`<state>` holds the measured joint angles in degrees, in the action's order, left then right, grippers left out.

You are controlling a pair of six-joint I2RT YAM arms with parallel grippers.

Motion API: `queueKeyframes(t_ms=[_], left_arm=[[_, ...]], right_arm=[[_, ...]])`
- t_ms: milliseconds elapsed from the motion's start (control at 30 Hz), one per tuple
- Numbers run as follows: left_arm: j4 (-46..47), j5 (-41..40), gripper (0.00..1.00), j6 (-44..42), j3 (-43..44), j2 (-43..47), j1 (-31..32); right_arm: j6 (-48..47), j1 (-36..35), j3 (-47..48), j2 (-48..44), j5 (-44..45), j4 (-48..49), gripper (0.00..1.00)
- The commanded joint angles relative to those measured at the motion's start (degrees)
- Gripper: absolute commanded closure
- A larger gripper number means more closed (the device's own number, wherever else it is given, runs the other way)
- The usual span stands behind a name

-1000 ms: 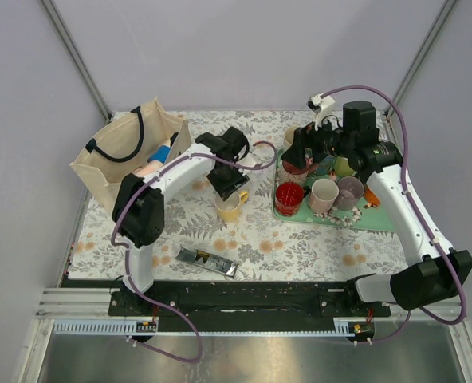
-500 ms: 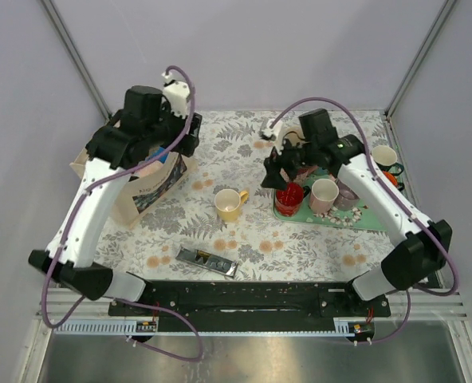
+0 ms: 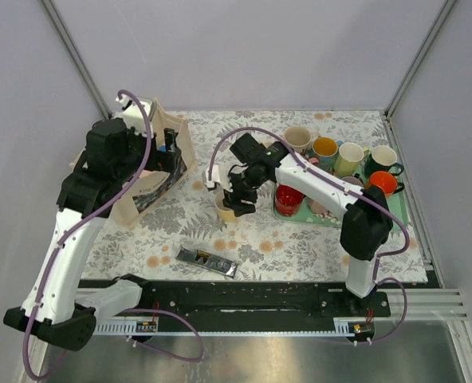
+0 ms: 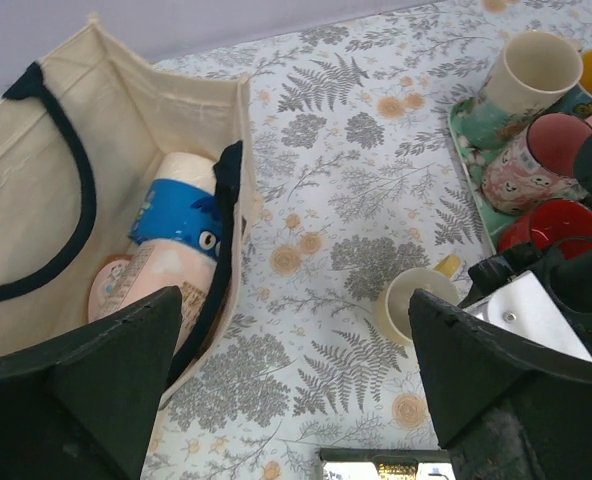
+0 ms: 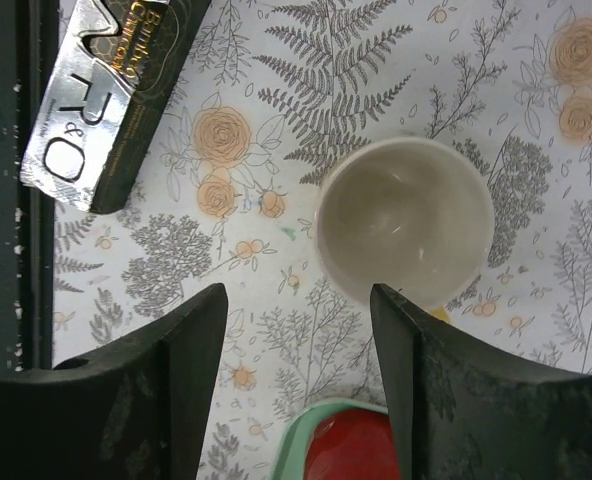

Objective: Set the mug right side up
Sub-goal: Pick up the cup at the center of the board, then place the cup on the tray.

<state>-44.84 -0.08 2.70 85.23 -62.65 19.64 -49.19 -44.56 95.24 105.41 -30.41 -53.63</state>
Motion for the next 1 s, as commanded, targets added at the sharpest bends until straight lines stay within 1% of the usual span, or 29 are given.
queueKeyframes(t_ms=[0, 133, 267, 300, 333, 367, 400, 500, 533, 733, 900, 967], left_arm=[[3.9, -1.9, 0.01, 1.2, -2.5, 4.9, -2.1], [3.6, -0.9, 0.01, 1.5, -3.1, 6.2, -3.7], [3.5, -0.2, 0.02, 2.5, -2.5, 6.1, -4.8], [3.4, 1.6, 0.02, 2.5, -2.2, 5.8, -4.9], [3.4, 1.8, 0.02, 2.5, -1.9, 5.5, -5.0], [3.4, 2.1, 0.02, 2.5, -1.6, 5.3, -5.0], [3.4, 2.2, 0.02, 2.5, -1.4, 4.9, -5.0], [3.3, 2.5, 0.03, 2.1, -0.1, 3.9, -5.0], [3.2, 2.5, 0.03, 2.0, 0.5, 3.5, -5.0], [4.0, 2.0, 0.03, 0.3, 3.2, 0.9, -5.1], [5.6, 3.1, 0.04, -0.1, 4.8, -1.9, -5.0], [7.6, 4.0, 0.04, 0.3, 4.5, -2.9, -5.0]], right_arm=[[-7.7, -2.0, 4.2, 3.7, 3.9, -2.3, 0.33], [-9.3, -3.6, 4.2, 7.0, 6.0, -1.8, 0.4], [-10.4, -4.7, 3.0, 8.9, 7.6, -0.9, 0.51], [-10.1, -5.0, 2.2, 8.9, 8.2, 0.1, 0.53], [-10.0, -5.3, 1.5, 8.8, 8.7, 1.4, 0.59], [-9.6, -5.5, 0.7, 8.3, 9.4, 3.1, 0.63], [-8.8, -5.8, 0.0, 8.1, 9.9, 4.5, 0.69], [-6.7, -5.8, 1.2, 7.1, 10.8, 6.0, 0.96], [-6.4, -5.8, 1.6, 6.3, 11.1, 6.2, 1.0], [-5.7, -5.5, 1.7, -4.5, 10.4, 4.7, 1.0], [-2.3, -2.7, 5.4, -12.7, 7.3, -2.1, 1.0], [-1.6, -1.4, 4.2, -16.9, 8.8, -3.2, 1.0]])
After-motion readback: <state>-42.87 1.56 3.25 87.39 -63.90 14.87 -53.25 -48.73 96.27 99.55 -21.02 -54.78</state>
